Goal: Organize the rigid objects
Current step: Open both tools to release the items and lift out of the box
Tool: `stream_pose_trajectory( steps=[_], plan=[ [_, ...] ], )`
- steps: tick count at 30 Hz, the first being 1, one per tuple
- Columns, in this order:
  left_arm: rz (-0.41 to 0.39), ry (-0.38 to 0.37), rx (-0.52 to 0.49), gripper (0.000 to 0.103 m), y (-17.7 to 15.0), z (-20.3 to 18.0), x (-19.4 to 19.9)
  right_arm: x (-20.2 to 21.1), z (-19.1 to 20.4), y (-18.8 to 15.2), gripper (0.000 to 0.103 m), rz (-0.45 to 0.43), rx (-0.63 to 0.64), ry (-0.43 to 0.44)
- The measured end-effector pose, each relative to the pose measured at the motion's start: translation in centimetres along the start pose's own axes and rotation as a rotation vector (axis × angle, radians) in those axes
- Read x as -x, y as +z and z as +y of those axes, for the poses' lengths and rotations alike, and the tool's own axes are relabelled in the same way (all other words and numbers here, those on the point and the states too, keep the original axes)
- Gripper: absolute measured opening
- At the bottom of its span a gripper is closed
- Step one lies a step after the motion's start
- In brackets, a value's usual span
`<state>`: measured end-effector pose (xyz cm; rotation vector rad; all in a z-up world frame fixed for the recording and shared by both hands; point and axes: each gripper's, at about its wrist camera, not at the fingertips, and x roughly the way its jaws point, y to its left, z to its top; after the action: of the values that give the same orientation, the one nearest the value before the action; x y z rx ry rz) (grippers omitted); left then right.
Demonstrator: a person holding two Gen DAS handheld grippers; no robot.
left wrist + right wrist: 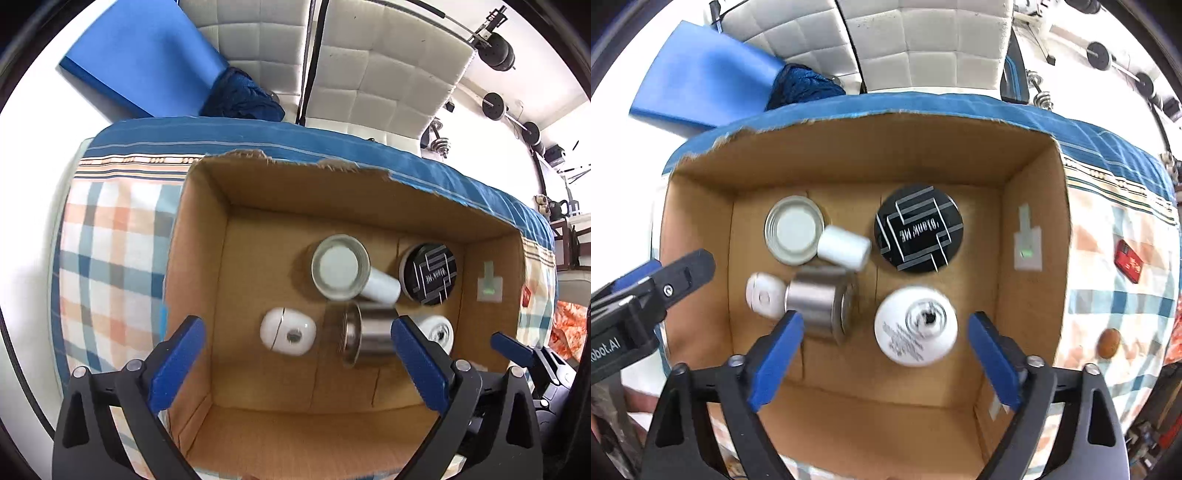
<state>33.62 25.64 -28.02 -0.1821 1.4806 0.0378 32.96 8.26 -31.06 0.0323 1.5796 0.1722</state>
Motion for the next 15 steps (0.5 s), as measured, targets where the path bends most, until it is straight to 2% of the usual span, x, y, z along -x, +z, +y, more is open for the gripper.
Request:
stream_pose_trajectory(
  steps=[8, 15],
  plan=[
    [-0.077, 0.004, -0.018, 0.103, -3.8, -0.8, 4.4, 3.8, 0.4, -4.5, 0.103, -0.075, 0.037, -0.049],
    [-0.143, -0.003, -0.033, 0.103, -7.5, -1.3, 8.7, 8.4, 0.4, -8.2, 0.103, -0.157, 0.044, -0.04]
  ],
)
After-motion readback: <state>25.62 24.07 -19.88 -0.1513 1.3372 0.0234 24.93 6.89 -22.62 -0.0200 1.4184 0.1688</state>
